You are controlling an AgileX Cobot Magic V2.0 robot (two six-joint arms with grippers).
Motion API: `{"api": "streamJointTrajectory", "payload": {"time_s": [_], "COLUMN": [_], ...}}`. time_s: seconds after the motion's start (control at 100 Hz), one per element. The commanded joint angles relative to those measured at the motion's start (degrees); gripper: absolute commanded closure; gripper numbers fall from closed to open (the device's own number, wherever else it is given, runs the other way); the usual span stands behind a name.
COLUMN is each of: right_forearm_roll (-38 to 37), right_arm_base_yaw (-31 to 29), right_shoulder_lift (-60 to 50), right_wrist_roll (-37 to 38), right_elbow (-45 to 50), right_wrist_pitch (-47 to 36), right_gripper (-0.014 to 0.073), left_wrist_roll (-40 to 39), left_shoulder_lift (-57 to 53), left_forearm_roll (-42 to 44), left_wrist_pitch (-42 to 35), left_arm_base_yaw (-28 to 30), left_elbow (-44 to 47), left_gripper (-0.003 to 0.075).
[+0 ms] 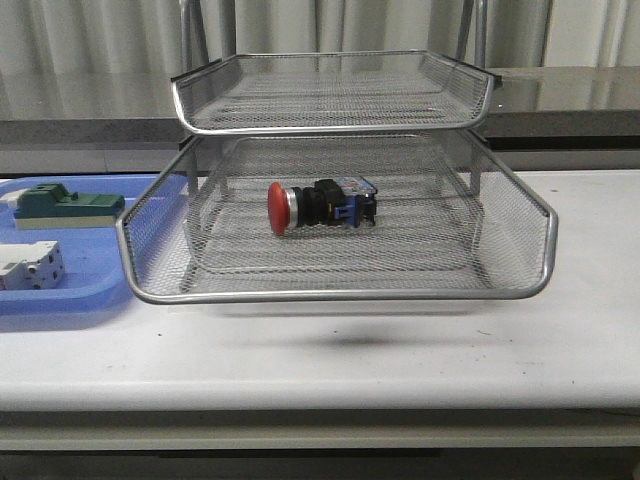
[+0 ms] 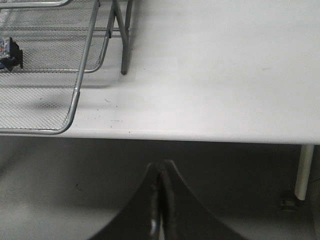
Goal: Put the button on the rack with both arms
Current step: 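Move the right gripper to the front edge of the pulled-out tray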
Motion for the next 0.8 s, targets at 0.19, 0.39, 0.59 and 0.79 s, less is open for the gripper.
{"api": "streamJointTrajectory", "payload": {"time_s": [0.19, 0.39, 0.59, 0.79], "right_forearm_roll": [-0.3, -0.3, -0.3, -0.3], "right_arm_base_yaw": [0.1, 0.1, 0.1, 0.1], "right_shoulder_lift": [0.2, 0.2, 0.2, 0.2], "right_wrist_roll": [-0.1, -0.1, -0.1, -0.1], "right_elbow": [-1.8, -1.8, -1.8, -1.8], "right_wrist_pitch": [-3.4, -3.4, -3.4, -3.4], "right_gripper": [0.0664, 0.0664, 0.0664, 0.0664], "left_wrist_roll": [-0.7, -0.7, -0.7, -0.7], "left_shoulder_lift": [0.3, 0.3, 0.3, 0.3], "left_forearm_roll": [-0.8, -0.8, -0.8, -0.8], "left_wrist_pitch": [-3.8, -3.8, -3.8, -3.8], "left_arm_base_yaw": [0.1, 0.1, 0.1, 0.1], "left_elbow": [-1.5, -1.5, -1.5, -1.5], "left_gripper": [0.0437, 0.0638, 0.074, 0.074]}}
